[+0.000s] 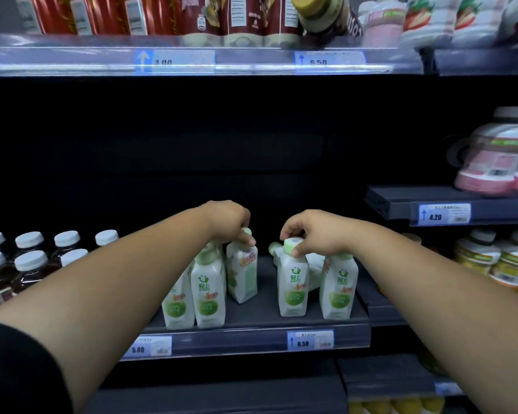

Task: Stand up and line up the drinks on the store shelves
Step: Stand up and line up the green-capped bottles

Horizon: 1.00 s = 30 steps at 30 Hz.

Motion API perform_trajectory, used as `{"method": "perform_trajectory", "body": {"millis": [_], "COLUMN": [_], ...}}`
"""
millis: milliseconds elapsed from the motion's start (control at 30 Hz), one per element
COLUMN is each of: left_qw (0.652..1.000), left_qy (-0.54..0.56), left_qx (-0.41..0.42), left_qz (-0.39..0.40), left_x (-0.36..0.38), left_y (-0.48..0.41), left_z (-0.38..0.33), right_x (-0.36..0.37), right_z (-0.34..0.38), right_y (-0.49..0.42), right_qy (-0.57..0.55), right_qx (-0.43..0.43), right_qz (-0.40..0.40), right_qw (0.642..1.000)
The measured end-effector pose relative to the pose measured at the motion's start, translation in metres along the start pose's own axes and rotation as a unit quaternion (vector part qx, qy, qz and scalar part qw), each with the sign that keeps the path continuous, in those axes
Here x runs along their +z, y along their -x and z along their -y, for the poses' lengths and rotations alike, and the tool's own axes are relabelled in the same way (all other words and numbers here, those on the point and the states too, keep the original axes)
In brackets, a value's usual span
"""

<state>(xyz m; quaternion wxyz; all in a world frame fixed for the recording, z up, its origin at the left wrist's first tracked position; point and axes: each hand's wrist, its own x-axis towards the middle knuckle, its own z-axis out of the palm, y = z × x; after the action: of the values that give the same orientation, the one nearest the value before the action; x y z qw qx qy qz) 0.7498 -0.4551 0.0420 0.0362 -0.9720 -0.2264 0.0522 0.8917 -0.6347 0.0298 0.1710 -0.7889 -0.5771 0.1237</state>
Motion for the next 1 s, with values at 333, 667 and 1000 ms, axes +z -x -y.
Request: {"method": "perform_trajectory", "body": {"millis": [333, 667, 1000], "left_qw": [0.995, 0.982, 0.981], "left_qy": [0.078, 0.169, 0.172], "left_qx": [0.050, 0.076, 0.050], "left_qz": [0.034, 0.043, 0.068], "left_x": [-0.002, 0.004, -0.003], "left_y": [-0.014, -0.017, -0.015], "left_z": [0.020, 0.026, 0.039], "right_x": [0.007, 0.021, 0.033], "right_z": [0.000, 0.005, 0.024], "right_y": [-0.002, -0.007, -0.019], "right_qy": [-0.044, -0.118, -0.145], "right_qx": [0.022, 0.009, -0.015], "right_qz": [-0.009, -0.025, -0.011], "right_qw": [0.999, 0.993, 0.989]}}
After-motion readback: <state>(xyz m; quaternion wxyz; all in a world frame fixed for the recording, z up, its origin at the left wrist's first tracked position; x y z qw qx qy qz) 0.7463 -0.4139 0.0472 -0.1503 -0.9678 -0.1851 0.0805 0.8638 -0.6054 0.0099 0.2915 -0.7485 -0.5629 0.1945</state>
